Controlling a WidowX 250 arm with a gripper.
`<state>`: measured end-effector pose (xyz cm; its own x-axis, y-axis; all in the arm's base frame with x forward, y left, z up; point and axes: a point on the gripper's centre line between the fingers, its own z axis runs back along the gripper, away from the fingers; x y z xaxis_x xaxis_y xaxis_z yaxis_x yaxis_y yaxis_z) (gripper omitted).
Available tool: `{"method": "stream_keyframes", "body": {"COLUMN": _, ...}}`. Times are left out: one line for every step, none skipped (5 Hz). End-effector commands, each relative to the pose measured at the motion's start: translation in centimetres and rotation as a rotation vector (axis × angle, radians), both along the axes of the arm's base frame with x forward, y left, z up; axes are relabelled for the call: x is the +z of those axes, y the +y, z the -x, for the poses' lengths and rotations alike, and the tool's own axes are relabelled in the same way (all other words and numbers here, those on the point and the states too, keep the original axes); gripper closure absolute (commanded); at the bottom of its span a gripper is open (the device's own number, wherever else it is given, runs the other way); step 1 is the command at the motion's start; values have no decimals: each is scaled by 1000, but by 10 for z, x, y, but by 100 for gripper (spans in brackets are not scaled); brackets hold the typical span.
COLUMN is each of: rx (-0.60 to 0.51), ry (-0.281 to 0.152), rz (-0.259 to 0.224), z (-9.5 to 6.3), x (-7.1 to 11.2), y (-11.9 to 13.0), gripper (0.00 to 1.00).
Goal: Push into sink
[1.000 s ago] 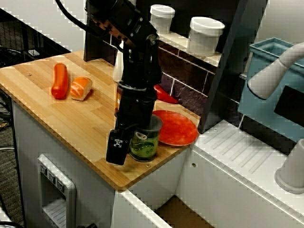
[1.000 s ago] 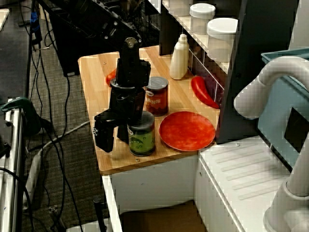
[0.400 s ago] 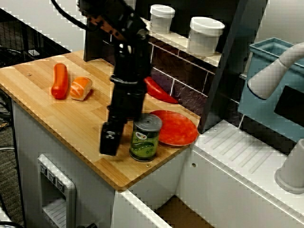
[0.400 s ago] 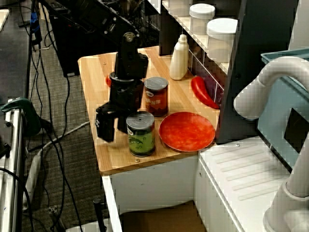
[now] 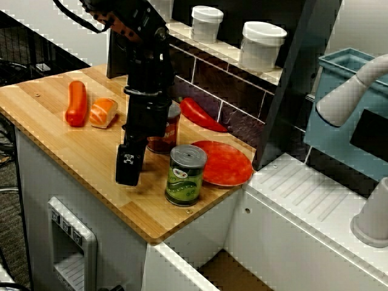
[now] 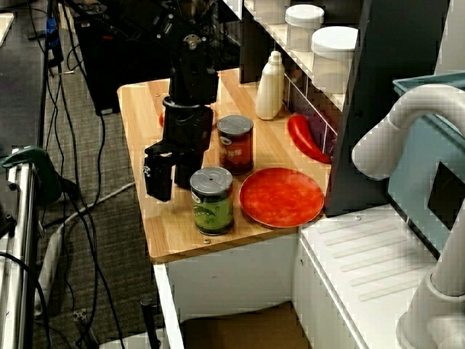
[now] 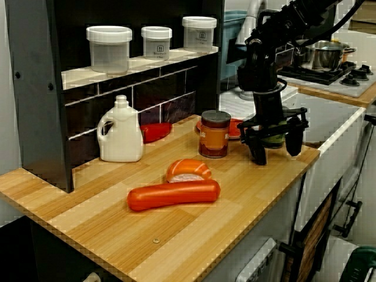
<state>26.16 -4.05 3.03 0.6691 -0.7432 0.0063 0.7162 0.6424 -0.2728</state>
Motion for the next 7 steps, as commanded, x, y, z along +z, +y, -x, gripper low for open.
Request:
{"method": "stream_keyframes", "body": {"rx": -47, "ry": -38, "rz": 33, "z": -3, "x": 16, "y": -29, "gripper": 0}}
{"method": "stream_keyframes", "body": {"rx": -68, "ry": -31, "rz": 38, "z": -1, "x": 16, "y": -43, "gripper": 0}}
{"method": "stream_keyframes", "body": {"rx": -70, "ry": -29, "rz": 47, "z": -2, "x": 17, "y": -53, "gripper": 0}}
{"method": "stream_keyframes", "body": {"rx": -48, "ry": 1, "rz": 77, "z": -9, "x": 17, "y": -65, "gripper": 0}}
{"method": "stream_keyframes", "body": {"rx": -34, "ry": -4, "rz": 81, "z": -14, "x": 17, "y": -78, "gripper": 0}}
{"method": "stream_keyframes", "body": {"rx": -22, "ry": 4, "rz": 86, "z": -13, "x": 12, "y": -84, "gripper": 0}}
{"method": "stream_keyframes", "body": {"rx": -21, "ry": 1, "rz": 76, "z": -11, "x": 7, "y": -84, "gripper": 0}}
